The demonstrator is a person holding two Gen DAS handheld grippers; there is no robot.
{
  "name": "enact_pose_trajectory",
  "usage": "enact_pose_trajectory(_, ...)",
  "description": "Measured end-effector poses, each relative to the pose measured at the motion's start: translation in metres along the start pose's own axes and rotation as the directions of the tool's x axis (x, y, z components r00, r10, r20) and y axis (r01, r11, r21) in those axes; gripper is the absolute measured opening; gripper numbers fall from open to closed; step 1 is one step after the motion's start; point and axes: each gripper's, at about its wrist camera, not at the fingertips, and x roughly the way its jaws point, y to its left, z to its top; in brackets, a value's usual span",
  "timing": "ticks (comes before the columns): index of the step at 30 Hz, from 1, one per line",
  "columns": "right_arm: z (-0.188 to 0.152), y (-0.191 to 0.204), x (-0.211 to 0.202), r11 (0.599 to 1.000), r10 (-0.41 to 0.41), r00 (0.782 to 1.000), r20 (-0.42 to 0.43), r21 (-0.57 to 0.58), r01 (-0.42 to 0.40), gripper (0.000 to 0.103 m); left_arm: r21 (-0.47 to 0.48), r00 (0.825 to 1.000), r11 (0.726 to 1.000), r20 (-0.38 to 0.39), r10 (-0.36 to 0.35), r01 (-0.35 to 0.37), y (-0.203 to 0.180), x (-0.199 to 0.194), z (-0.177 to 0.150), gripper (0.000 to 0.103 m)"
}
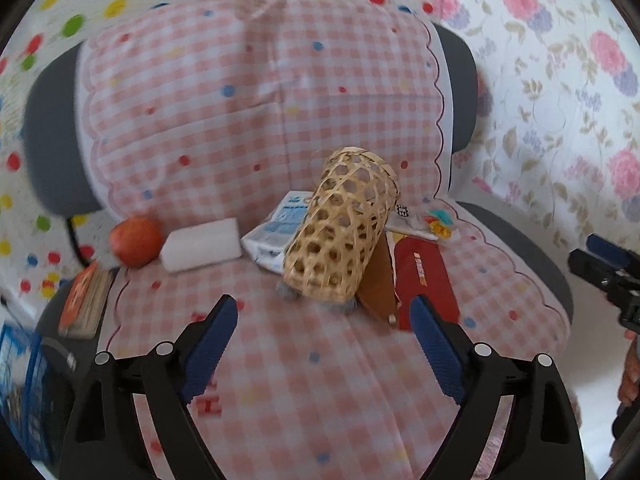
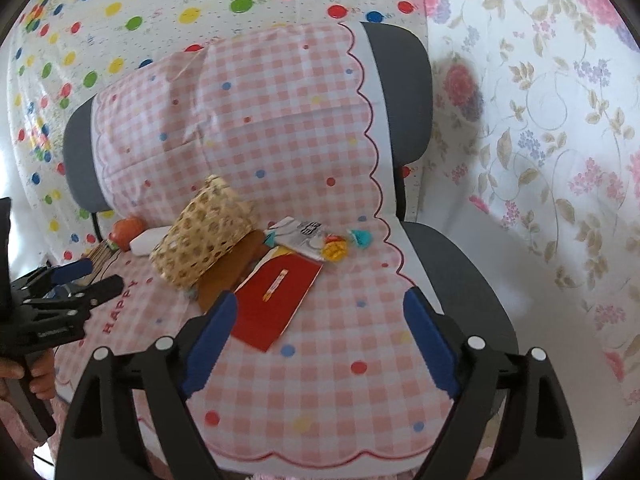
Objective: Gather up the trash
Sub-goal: 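Move both tools back over the chair seat, then grasp the bamboo tube with the left gripper while the right gripper reaches the candy wrapper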
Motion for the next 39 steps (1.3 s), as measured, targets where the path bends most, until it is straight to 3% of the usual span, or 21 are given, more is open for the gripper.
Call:
enact_pose_trajectory(6, 0.008, -0.013, 0.019, 1.0, -0.014, 1.0, -0.008, 0.027, 0.014, 0.083, 0.065, 0.998, 0.997, -0.056, -0.024, 0.028, -0.007, 0.058, 0.033, 0.087)
enact_pose_trajectory(12, 0.009, -0.026, 0.031, 0.998, -0.018, 1.0, -0.024, 0.055, 0.019, 0.083, 0.116, 0.996, 0.993, -0.094, -0.007, 0.018, -0.012, 0.096, 0.046, 0.087)
enact_pose_trajectory(18, 0.006, -0.031, 0.045, 0.998, -0.005, 0.998, -0.055, 0.059, 0.008, 0.083, 0.117, 0.994, 0.991, -0.095, -0.049, 0.06, -0.014, 0.109, 0.053, 0.077)
enact_pose_trajectory(22, 0.009, -0.034, 0.061, 0.999, -0.012, 0.997, -0.07, 0.047, 0.015, 0.082, 0.093, 0.997, 0.995, -0.077, -0.033, 0.04, -0.013, 0.104, 0.053, 0.074)
enact_pose_trajectory(23, 0.009, -0.036, 0.067, 0.999, -0.017, 0.997, -0.077, 0.044, 0.02, 0.081, 0.084, 0.997, 0.996, -0.07, -0.026, 0.032, -0.012, 0.101, 0.053, 0.074)
enact_pose_trajectory(28, 0.009, -0.039, 0.096, 0.999, 0.004, 0.992, -0.126, 0.033, 0.0, 0.043, -0.019, 1.0, 1.0, -0.001, 0.0, 0.0, 0.006, 0.061, 0.044, 0.074)
enact_pose_trajectory(31, 0.01, -0.037, 0.118, 0.999, 0.031, 0.987, -0.157, 0.037, -0.026, 0.044, -0.059, 0.999, 0.998, 0.015, 0.034, -0.033, 0.018, 0.045, 0.036, 0.074)
enact_pose_trajectory(33, 0.013, -0.032, 0.134, 0.999, 0.049, 0.983, -0.175, 0.024, -0.045, 0.053, -0.09, 0.999, 0.995, 0.01, 0.045, -0.044, 0.029, 0.039, 0.031, 0.074)
enact_pose_trajectory(36, 0.018, -0.017, 0.157, 0.997, 0.046, 0.979, -0.201, -0.051, -0.058, 0.067, -0.117, 0.998, 0.991, 0.001, 0.06, -0.06, 0.042, 0.036, 0.026, 0.074)
enact_pose_trajectory(39, 0.024, 0.001, 0.183, 0.986, 0.028, 0.973, -0.23, -0.153, -0.065, 0.07, -0.138, 0.998, 0.989, -0.004, 0.057, -0.057, 0.05, 0.04, 0.025, 0.074)
